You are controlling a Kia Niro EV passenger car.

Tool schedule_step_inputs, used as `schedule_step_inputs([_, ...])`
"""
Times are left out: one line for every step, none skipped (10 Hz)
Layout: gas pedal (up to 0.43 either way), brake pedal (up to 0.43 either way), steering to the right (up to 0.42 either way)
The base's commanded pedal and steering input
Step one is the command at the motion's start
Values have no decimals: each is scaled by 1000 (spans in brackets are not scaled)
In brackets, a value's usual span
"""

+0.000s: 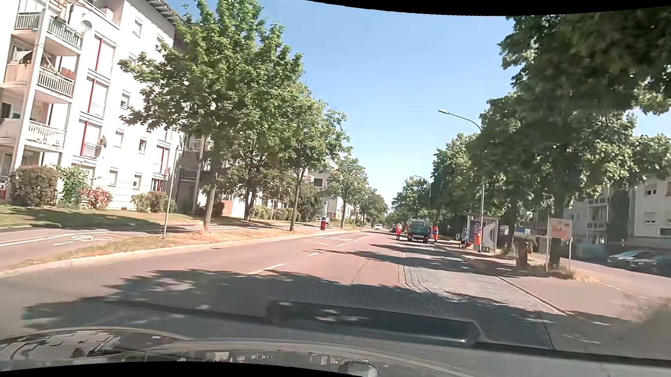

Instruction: Follow the waypoints while adhering to traffic rules and regulations

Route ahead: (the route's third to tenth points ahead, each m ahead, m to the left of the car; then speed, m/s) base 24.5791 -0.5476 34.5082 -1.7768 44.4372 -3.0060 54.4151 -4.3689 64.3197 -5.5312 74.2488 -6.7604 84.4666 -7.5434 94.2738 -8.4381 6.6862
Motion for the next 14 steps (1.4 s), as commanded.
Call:
schedule_step_inputs([228,0,7])
schedule_step_inputs([228,0,9])
schedule_step_inputs([220,0,11])
schedule_step_inputs([220,0,13])
schedule_step_inputs([197,0,19])
schedule_step_inputs([197,0,24])
schedule_step_inputs([189,0,29])
schedule_step_inputs([189,0,31])
schedule_step_inputs([177,0,34])
schedule_step_inputs([150,0,36])
schedule_step_inputs([150,0,37])
schedule_step_inputs([150,0,37])
schedule_step_inputs([150,0,37])
schedule_step_inputs([150,0,38])
